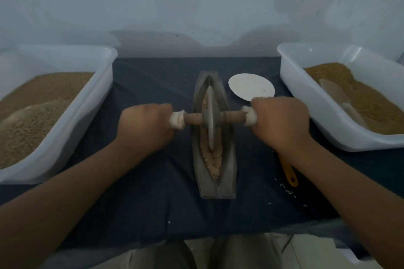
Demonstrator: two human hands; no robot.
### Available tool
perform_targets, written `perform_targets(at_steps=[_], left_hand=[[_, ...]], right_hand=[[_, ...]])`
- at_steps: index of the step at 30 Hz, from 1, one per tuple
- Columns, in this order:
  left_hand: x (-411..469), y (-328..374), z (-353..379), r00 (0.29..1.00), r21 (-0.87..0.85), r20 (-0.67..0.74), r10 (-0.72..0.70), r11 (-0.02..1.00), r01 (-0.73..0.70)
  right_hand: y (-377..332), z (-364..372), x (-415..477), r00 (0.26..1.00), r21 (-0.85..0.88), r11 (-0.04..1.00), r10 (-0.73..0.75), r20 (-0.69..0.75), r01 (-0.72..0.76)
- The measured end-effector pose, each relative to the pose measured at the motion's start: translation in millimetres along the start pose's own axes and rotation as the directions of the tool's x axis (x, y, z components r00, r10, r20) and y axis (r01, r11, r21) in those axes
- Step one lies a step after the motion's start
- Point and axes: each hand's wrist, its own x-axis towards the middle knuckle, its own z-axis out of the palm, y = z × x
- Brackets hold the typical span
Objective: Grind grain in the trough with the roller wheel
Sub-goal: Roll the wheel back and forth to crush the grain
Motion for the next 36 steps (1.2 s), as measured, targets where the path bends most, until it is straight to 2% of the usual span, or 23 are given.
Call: perform_targets(at_steps=[2,4,6,8,10,12,14,15,17,20,23,27,30,33,35,36], left_hand=[[33,-4,16,0.996,0.026,0.055,-0.068,0.997,0.067],[65,-6,26,0.982,0.064,0.134,-0.129,0.991,0.122],[79,-5,26,0.969,0.054,0.184,-0.166,0.986,0.159],[66,-2,20,0.962,0.032,0.200,-0.187,0.982,0.184],[35,2,10,0.972,0.035,0.169,-0.162,0.987,0.158],[1,4,-5,0.992,0.039,0.107,-0.067,0.997,0.063],[-20,4,-19,0.996,0.049,0.086,0.014,0.999,-0.019],[-25,4,-24,0.996,0.053,0.084,0.026,0.998,-0.030],[-23,5,-22,0.997,0.043,0.076,0.023,0.999,-0.027],[10,1,-1,0.998,0.041,0.054,-0.022,0.999,0.020],[63,-3,18,0.980,0.117,0.152,-0.125,0.987,0.108],[71,1,14,0.939,0.078,0.271,-0.210,0.977,0.196],[26,2,-5,0.954,0.047,0.271,-0.129,0.992,0.121],[-9,3,-30,0.984,0.053,0.171,0.052,0.997,-0.062],[-11,4,-34,0.984,0.058,0.168,0.053,0.996,-0.063],[-6,6,-30,0.984,0.083,0.176,0.027,0.996,-0.042]], right_hand=[[2,12,28,0.997,-0.054,0.996,0.079,0.021,-0.078],[2,16,53,0.992,-0.024,0.992,0.122,0.019,-0.121],[0,10,65,0.994,0.042,0.993,0.107,0.024,-0.108],[-2,3,61,0.996,0.013,0.997,0.078,0.046,-0.079],[-3,-5,43,0.997,-0.042,0.998,0.057,0.057,-0.054],[-4,-13,13,0.998,-0.026,0.999,0.037,0.056,-0.036],[-6,-19,-12,0.990,0.007,0.999,0.035,0.136,-0.036],[-7,-20,-20,0.981,0.001,0.999,0.044,0.190,-0.045],[-7,-16,-24,0.983,-0.023,0.996,0.089,0.162,-0.086],[-6,0,-1,0.989,-0.012,0.993,0.121,0.084,-0.120],[-4,5,43,0.983,-0.001,0.985,0.173,0.057,-0.173],[-13,-17,64,0.988,0.038,0.991,0.128,0.082,-0.131],[-14,-30,23,0.979,-0.087,0.989,0.134,0.154,-0.122],[-12,-34,-34,0.965,0.033,0.990,0.128,0.228,-0.139],[-11,-32,-41,0.946,0.049,0.987,0.131,0.297,-0.152],[-11,-28,-36,0.949,0.054,0.986,0.138,0.282,-0.159]])
